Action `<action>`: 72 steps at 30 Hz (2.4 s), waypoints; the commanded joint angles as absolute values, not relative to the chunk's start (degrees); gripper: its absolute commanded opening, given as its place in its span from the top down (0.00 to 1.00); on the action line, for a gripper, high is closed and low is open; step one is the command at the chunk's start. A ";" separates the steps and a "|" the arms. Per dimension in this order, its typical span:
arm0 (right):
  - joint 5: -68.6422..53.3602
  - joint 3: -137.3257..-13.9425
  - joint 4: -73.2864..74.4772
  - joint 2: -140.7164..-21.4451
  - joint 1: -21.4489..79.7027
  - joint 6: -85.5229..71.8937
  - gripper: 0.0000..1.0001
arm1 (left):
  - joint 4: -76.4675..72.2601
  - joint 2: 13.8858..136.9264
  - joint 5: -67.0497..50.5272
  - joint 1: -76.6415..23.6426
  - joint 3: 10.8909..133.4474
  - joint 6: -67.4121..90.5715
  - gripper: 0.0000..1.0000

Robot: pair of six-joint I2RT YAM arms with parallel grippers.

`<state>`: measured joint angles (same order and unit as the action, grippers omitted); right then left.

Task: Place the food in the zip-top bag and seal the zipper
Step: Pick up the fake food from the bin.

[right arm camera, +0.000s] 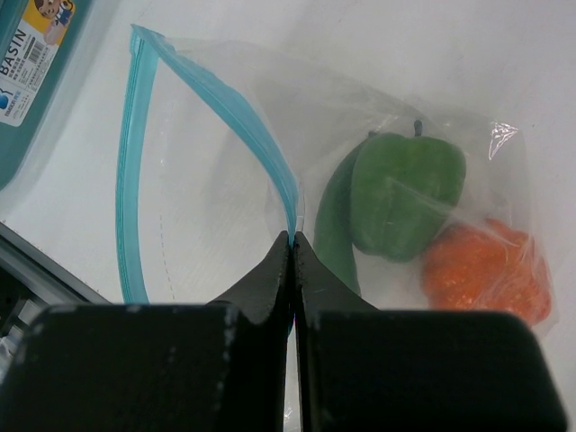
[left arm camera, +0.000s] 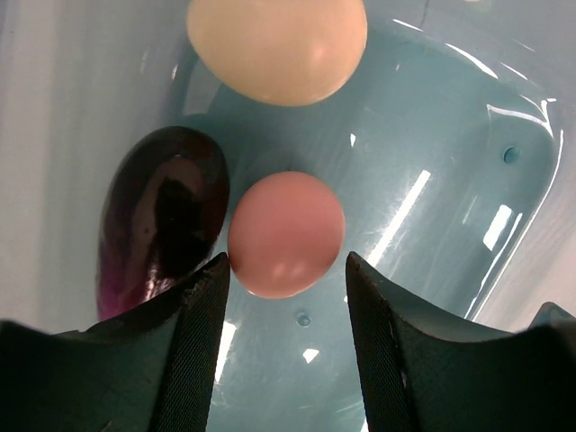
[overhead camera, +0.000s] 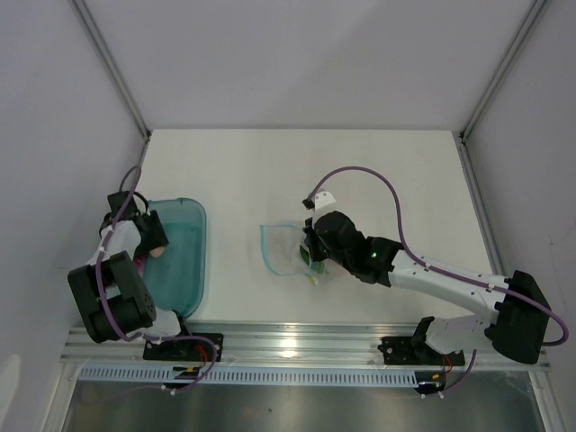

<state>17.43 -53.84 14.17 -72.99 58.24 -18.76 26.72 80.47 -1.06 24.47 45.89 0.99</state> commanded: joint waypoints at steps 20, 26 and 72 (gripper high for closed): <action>17.31 -55.28 11.87 -74.53 57.92 -18.02 1.00 | 25.40 86.48 1.93 23.64 51.07 0.17 0.43; 16.79 -55.63 11.60 -75.15 57.92 -18.28 1.00 | 25.31 86.92 1.76 23.47 51.15 -1.14 0.48; 19.86 -67.76 34.01 -74.62 57.83 -27.51 1.00 | 31.55 42.81 -24.42 7.92 45.27 19.33 0.99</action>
